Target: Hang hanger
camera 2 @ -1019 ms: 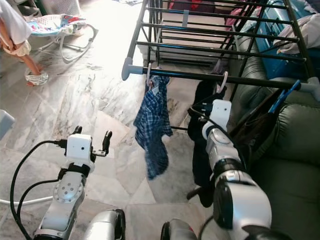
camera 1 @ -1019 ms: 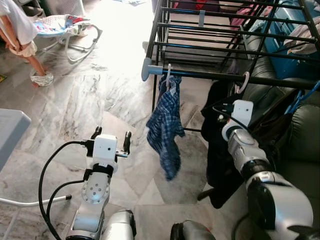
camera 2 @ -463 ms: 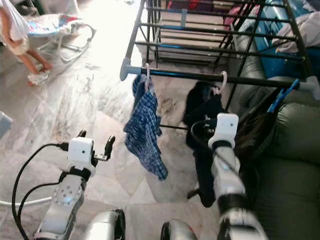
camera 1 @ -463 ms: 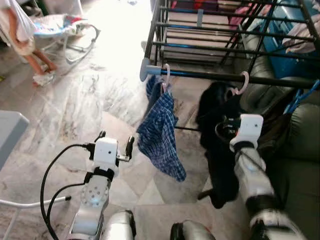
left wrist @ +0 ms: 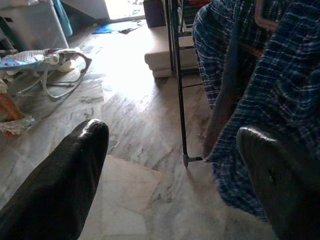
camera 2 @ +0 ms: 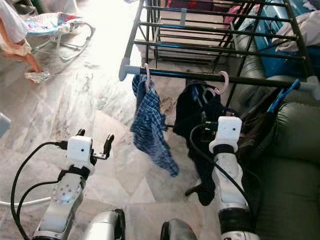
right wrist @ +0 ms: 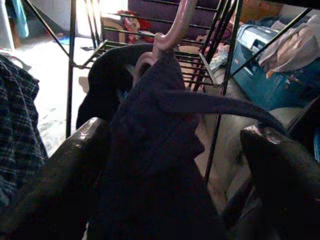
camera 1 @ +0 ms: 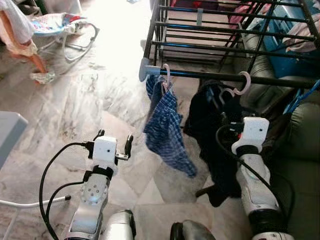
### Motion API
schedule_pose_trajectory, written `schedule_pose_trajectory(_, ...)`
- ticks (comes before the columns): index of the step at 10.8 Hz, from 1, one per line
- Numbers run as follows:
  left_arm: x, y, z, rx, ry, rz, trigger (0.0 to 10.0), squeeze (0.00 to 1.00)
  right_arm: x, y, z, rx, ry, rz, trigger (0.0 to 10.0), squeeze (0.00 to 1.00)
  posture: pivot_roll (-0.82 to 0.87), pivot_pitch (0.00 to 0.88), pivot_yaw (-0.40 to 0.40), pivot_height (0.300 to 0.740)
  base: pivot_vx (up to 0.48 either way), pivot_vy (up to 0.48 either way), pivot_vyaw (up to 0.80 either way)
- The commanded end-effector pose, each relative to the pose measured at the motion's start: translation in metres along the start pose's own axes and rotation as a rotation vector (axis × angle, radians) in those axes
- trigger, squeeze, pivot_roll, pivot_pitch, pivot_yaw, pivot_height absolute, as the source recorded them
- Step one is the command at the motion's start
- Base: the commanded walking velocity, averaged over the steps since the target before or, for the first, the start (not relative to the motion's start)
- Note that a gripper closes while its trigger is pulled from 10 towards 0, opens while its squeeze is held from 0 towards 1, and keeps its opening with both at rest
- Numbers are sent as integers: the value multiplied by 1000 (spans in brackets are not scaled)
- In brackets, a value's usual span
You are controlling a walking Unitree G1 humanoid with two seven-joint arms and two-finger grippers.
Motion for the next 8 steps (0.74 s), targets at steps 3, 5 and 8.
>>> schedule_pose_trajectory(3,0,1,-1,7,5,-15,10000,0,-11,0,9,-3,-42,-18,10000,1000,18,139,-3,740,0,0,0)
schedule_pose_trajectory(5,-1,1,-1,11,6,-14,10000,0,-15,-2,14,-9,-61,-40,10000,1000,17,145,-2,740,0,0,0)
schedule_pose_trajectory(8,-2,0,-2,10,11,-17,10000,0,-22,-4,13,-32,-46,-23,10000,1000,13,147,-7,740,0,0,0)
Point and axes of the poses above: a point about 5 cm out from each wrist's last joint towards the gripper, its own x axis pointing out of the wrist towards the gripper, its own z axis along the axis of the wrist's last joint, y = z × x, the point moved 2 cm from there along x, pointing out of the wrist towards the gripper, and after that the axes turned 2 degrees about x, right-handed, at the moved point
